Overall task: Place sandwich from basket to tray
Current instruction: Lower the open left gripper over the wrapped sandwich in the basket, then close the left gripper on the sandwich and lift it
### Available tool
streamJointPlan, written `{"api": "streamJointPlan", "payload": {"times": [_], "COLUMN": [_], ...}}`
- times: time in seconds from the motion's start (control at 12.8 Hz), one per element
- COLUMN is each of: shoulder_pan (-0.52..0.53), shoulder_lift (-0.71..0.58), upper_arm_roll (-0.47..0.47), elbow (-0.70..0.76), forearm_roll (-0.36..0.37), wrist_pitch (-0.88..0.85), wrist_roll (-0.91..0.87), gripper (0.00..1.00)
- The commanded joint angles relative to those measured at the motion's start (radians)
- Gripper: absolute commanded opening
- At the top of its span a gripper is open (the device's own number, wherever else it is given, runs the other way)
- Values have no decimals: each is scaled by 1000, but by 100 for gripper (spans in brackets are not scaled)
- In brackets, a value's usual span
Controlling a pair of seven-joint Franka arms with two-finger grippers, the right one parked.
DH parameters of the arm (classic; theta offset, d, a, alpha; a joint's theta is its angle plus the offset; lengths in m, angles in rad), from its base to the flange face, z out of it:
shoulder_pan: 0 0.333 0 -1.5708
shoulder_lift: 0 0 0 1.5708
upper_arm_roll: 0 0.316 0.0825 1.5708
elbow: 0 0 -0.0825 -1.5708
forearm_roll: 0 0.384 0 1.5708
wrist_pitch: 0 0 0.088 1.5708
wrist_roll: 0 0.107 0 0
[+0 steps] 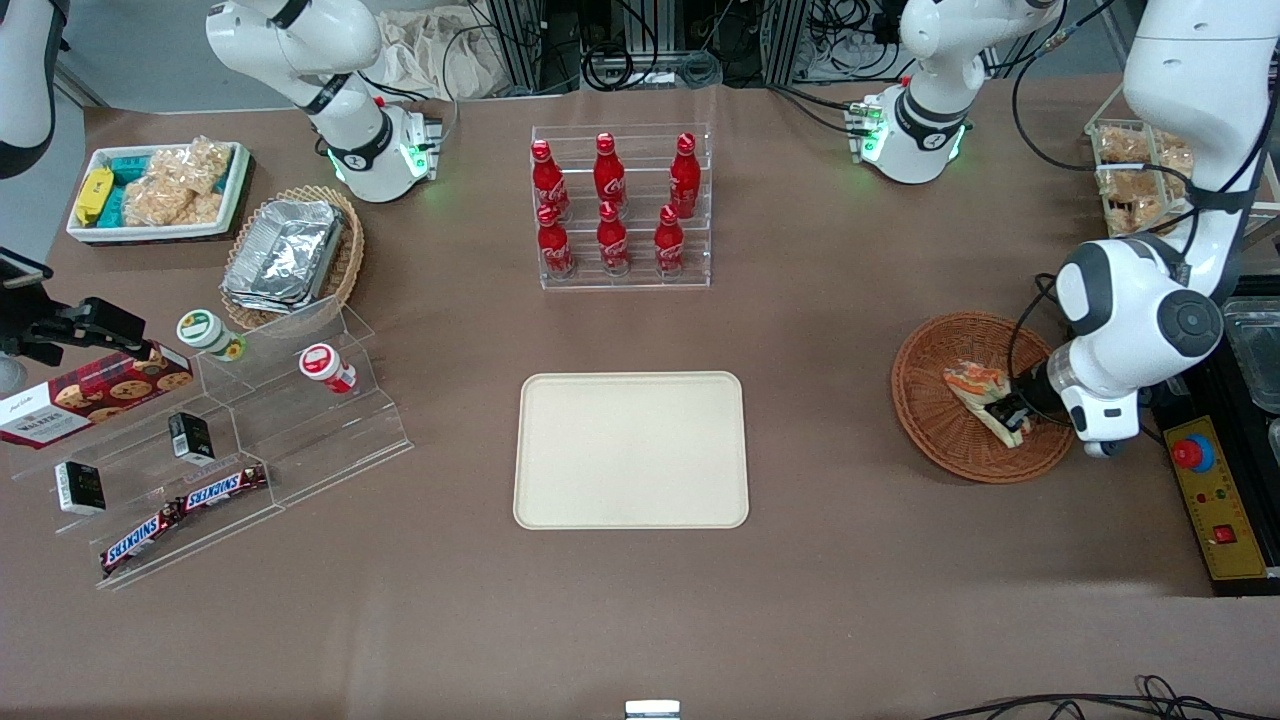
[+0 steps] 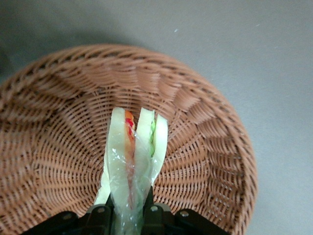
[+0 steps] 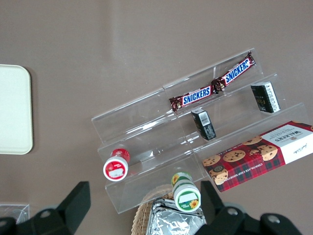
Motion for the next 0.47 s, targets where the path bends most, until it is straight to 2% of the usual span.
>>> {"api": "streamJointPlan", "payload": {"times": [0.0,0.16,0.39], "shoulder_pan": [3,2,-4], "shoulder_lift": [-26,-23,-23], "upper_arm_roll": [-3,-3,-28], "elbow": [173,327,508], "forearm_roll": [11,10,10], "wrist_pitch": [-251,-426,-586], "wrist_roll": [97,173,275], "gripper": [0,0,0]}}
